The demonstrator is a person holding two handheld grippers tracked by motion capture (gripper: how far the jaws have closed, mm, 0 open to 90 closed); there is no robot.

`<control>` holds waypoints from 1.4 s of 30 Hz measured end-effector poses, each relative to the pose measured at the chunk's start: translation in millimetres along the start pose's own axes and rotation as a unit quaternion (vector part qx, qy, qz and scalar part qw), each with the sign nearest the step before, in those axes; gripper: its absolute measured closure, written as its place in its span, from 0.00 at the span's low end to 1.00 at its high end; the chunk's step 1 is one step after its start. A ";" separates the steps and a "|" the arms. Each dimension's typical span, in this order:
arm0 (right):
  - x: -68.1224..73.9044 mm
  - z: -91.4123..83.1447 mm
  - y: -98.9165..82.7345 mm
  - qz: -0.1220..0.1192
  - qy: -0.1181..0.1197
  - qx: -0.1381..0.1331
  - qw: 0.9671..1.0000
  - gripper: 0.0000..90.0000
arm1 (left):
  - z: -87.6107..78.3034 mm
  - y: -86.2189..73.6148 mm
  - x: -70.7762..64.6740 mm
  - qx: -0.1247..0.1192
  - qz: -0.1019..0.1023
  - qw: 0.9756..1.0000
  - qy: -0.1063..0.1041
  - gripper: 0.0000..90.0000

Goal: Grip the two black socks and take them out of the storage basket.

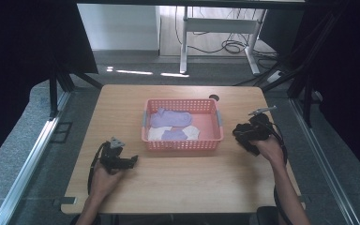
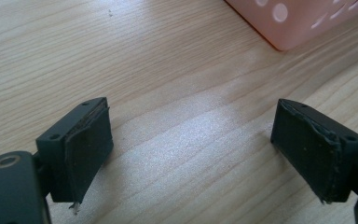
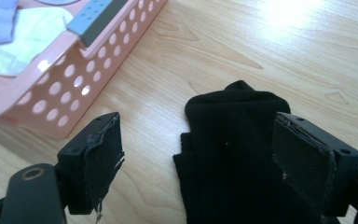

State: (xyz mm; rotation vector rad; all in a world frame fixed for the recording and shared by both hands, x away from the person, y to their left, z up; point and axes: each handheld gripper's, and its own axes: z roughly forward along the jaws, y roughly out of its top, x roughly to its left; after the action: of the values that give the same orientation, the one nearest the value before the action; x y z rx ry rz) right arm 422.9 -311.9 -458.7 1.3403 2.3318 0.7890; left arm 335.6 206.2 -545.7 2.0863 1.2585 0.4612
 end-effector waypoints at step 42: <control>93.8 3.5 -49.5 -0.068 0.068 0.005 0.995 0.15 | -0.1 0.1 0.0 0.001 0.001 1.000 0.000 0.14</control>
State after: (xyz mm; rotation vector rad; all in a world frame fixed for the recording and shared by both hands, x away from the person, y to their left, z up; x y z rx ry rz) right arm 344.3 -249.4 -493.3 1.1492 2.5042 0.8525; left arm 335.6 206.3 -545.5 2.0886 1.2585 0.4612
